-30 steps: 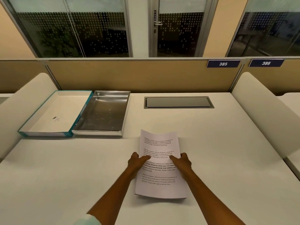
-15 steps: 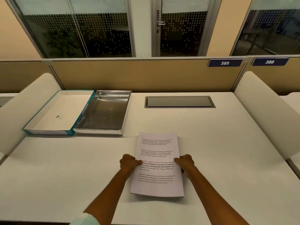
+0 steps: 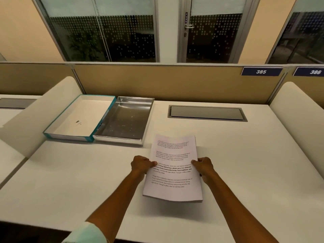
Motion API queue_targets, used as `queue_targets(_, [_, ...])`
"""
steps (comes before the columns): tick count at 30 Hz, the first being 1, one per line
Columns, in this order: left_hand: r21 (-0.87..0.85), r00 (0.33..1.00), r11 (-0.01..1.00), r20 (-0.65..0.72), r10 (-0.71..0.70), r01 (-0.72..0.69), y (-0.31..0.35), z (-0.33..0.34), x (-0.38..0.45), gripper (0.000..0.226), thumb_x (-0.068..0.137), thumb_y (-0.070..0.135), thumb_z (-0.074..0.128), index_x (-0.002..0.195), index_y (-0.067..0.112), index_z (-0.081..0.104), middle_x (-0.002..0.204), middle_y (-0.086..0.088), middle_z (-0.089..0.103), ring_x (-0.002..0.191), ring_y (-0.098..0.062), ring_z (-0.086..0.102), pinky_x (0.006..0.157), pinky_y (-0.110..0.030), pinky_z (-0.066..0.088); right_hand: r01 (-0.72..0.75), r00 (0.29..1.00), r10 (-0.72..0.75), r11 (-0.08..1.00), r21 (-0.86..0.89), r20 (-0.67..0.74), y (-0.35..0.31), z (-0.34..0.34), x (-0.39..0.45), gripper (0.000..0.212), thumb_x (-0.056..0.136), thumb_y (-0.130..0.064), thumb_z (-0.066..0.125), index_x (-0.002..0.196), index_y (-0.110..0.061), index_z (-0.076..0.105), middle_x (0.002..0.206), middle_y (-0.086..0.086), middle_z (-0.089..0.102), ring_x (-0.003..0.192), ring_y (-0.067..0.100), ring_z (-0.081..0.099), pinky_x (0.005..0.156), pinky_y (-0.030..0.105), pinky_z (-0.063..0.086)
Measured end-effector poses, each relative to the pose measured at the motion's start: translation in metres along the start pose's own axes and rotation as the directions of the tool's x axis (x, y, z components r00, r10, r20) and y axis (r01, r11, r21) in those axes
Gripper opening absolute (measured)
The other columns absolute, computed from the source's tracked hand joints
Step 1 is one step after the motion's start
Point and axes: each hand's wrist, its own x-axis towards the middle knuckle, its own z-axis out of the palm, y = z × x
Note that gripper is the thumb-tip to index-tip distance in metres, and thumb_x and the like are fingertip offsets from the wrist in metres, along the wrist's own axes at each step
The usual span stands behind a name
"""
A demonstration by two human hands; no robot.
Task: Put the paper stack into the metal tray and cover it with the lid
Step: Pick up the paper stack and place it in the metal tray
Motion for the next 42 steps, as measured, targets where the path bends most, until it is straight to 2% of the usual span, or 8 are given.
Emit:
queue_targets(4, [-0.024, 0.997, 0.997, 0.011, 0.08, -0.08, 0.024, -0.029, 0.023, 0.02, 0.073, 0.015, 0.081, 0.085, 0.005, 0.068, 0.101, -0.014, 0.075, 0.08, -0.029, 0.073, 0.069, -0.037, 0.06, 0.066, 0.998, -0.065, 0.997, 0.049, -0.012, -0.038, 0.02, 0.003, 0.021, 0.092, -0.015, 0.061, 0.11, -0.004, 0.062, 0.115, 0.019, 0.069, 0.098, 0.034, 0.068, 0.084, 0.041, 0.057])
queue_targets(8, [-0.062, 0.991, 0.989, 0.032, 0.133, -0.131, 0.05, -0.061, 0.051, 0.024, 0.076, 0.015, 0.079, 0.093, 0.003, 0.068, 0.106, -0.014, 0.074, 0.078, -0.027, 0.071, 0.066, -0.035, 0.059, 0.109, 0.994, -0.107, 0.991, 0.08, -0.023, -0.079, 0.046, 0.01, 0.03, 0.092, -0.014, 0.061, 0.119, -0.002, 0.061, 0.118, 0.019, 0.068, 0.1, 0.034, 0.068, 0.085, 0.042, 0.057])
queue_targets(14, [-0.083, 0.984, 0.984, 0.072, 0.164, -0.158, 0.073, -0.123, 0.105, 0.039, 0.078, 0.016, 0.077, 0.105, -0.008, 0.062, 0.108, -0.017, 0.072, 0.092, -0.035, 0.071, 0.084, -0.047, 0.059, 0.135, 0.99, -0.131, 0.987, 0.083, -0.044, -0.139, 0.107, 0.027, 0.033, 0.091, -0.014, 0.063, 0.12, 0.001, 0.06, 0.119, 0.02, 0.067, 0.101, 0.035, 0.068, 0.087, 0.045, 0.057])
queue_targets(20, [-0.003, 0.975, 0.98, 0.1, 0.2, -0.201, 0.085, -0.181, 0.164, 0.021, 0.079, 0.022, 0.076, 0.079, 0.011, 0.059, 0.101, -0.01, 0.072, 0.072, -0.023, 0.07, 0.059, -0.029, 0.057, 0.154, 0.987, -0.149, 0.984, 0.085, -0.063, -0.177, 0.174, 0.046, 0.031, 0.09, -0.016, 0.065, 0.116, 0.001, 0.059, 0.118, 0.02, 0.068, 0.101, 0.035, 0.068, 0.088, 0.048, 0.057])
queue_targets(24, [0.086, 0.979, 0.976, 0.057, 0.198, -0.202, 0.09, -0.205, 0.195, 0.025, 0.078, 0.027, 0.077, 0.071, 0.017, 0.055, 0.092, -0.005, 0.07, 0.059, -0.015, 0.066, 0.049, -0.022, 0.05, 0.15, 0.987, -0.144, 0.985, 0.084, -0.068, -0.193, 0.21, 0.057, 0.031, 0.09, -0.017, 0.066, 0.114, 0.0, 0.059, 0.119, 0.019, 0.068, 0.101, 0.036, 0.069, 0.091, 0.05, 0.057])
queue_targets(27, [0.127, 0.982, 0.974, 0.04, 0.184, -0.188, 0.094, -0.216, 0.215, 0.026, 0.077, 0.028, 0.078, 0.073, 0.016, 0.056, 0.101, -0.011, 0.072, 0.072, -0.026, 0.07, 0.058, -0.029, 0.054, 0.14, 0.988, -0.136, 0.989, 0.054, -0.076, -0.203, 0.229, 0.067, 0.028, 0.09, -0.019, 0.066, 0.111, -0.003, 0.06, 0.119, 0.017, 0.068, 0.1, 0.035, 0.069, 0.09, 0.048, 0.057])
queue_targets(31, [0.141, 0.988, 0.978, 0.052, 0.148, -0.154, 0.098, -0.221, 0.24, 0.025, 0.079, 0.024, 0.076, 0.083, 0.009, 0.057, 0.109, -0.017, 0.071, 0.091, -0.035, 0.071, 0.083, -0.044, 0.058, 0.134, 0.987, -0.132, 0.991, 0.015, -0.092, -0.215, 0.246, 0.083, 0.022, 0.09, -0.021, 0.066, 0.106, -0.006, 0.06, 0.119, 0.017, 0.068, 0.099, 0.035, 0.069, 0.088, 0.046, 0.058])
queue_targets(42, [0.162, 0.992, 0.979, 0.055, 0.118, -0.125, 0.106, -0.217, 0.321, 0.025, 0.083, 0.024, 0.072, 0.096, 0.005, 0.062, 0.107, -0.016, 0.072, 0.088, -0.036, 0.071, 0.084, -0.045, 0.059, 0.049, 0.989, -0.057, 0.997, -0.057, -0.136, -0.232, 0.287, 0.145, 0.034, 0.089, -0.026, 0.067, 0.113, -0.004, 0.059, 0.118, 0.015, 0.068, 0.097, 0.034, 0.07, 0.086, 0.043, 0.059])
